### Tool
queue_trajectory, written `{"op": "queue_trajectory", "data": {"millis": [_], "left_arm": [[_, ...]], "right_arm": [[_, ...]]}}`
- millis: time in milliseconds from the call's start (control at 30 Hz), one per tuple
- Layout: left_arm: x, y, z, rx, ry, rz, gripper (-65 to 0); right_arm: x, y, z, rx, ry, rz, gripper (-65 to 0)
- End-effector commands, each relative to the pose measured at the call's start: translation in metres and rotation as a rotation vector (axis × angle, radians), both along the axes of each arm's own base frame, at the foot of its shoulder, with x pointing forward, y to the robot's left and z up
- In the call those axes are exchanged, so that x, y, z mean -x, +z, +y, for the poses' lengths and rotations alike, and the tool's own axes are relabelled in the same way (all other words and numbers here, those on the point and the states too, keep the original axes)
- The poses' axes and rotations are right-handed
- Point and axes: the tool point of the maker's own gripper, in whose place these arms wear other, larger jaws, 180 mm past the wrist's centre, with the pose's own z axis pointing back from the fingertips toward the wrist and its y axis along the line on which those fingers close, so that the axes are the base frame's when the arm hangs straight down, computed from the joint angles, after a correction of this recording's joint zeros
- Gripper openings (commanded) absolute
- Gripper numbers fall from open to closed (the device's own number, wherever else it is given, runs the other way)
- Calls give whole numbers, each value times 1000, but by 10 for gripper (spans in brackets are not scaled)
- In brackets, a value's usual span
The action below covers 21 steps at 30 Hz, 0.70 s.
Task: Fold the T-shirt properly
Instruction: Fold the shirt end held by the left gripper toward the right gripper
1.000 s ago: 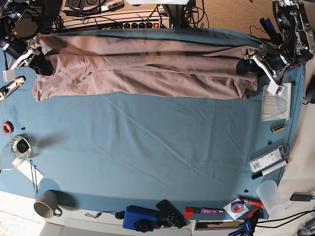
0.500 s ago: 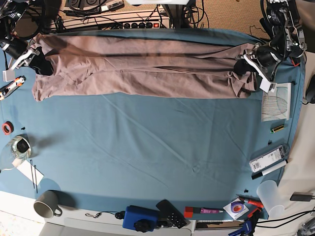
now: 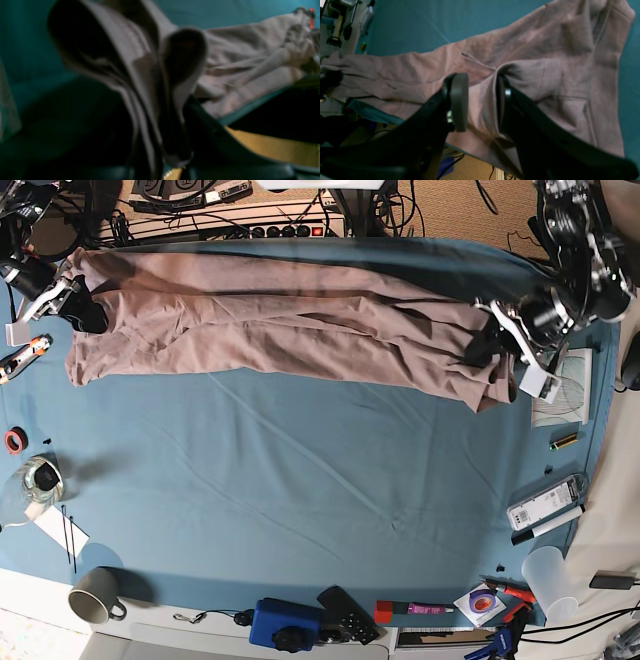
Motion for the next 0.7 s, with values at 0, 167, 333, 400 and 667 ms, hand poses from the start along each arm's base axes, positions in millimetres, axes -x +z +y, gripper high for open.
{"op": "queue_trajectory", "data": {"millis": [0,167,333,400,667], "left_arm": [[0,18,-6,24,-17,-62,-650],[17,53,-34,56,-78,-193,-650],[18,66,-64,98,-134,-250,-650],[19,62,-80,78,-185,-250,-650],[28,55,-143,12,-377,-305,-650]], "right_arm": [[-7,16,-5,15,3,-50,-464],[-11,17,-5,17,1,-60,-464],[-22,22,-6,27,-3,-89,-464],[-27,25,-6,32,-4,-101,-464],[-33,28,-7,42,-6,-115,-464]]}}
